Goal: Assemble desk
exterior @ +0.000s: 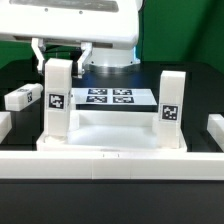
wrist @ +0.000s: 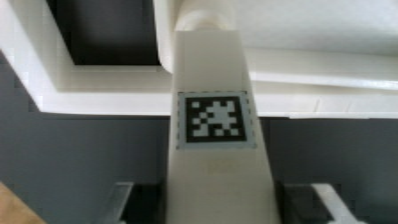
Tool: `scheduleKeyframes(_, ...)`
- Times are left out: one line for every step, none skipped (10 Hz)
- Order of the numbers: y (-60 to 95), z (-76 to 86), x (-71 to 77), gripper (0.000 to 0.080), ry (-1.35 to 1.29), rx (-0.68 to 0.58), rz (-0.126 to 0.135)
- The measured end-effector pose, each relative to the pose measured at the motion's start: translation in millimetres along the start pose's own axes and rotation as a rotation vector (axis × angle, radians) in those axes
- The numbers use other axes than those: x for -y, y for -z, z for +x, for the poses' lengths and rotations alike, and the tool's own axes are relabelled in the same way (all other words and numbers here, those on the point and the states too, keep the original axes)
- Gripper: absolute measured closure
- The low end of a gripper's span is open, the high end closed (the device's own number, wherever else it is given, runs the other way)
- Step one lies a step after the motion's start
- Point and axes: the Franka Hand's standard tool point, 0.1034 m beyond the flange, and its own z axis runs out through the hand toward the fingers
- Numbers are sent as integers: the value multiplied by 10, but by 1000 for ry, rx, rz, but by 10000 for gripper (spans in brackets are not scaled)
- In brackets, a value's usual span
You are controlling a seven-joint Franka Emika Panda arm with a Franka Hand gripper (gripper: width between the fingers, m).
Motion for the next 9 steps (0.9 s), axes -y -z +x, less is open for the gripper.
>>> scheduleKeyframes(-8, -36, -4, 511, 1, -13, -13)
scheduleKeyframes(-7, -32, -4, 511, 1, -13, -13)
scheduleKeyframes(-8, -33, -4, 511, 1, -12, -13)
scheduleKeyframes(-9, -34, -4, 312, 1, -12, -13)
scheduleKeyframes(-10, -35, -4, 200, 1, -12, -13)
scheduleKeyframes(-9, -34, -4, 165, 1, -12, -13)
scheduleKeyframes(7, -23, 3, 165, 0, -11, -9)
scheduleKeyframes(39, -15, -9, 152, -1, -13, -9)
scheduleKeyframes(83, 0, -32, 152, -5, -9, -5)
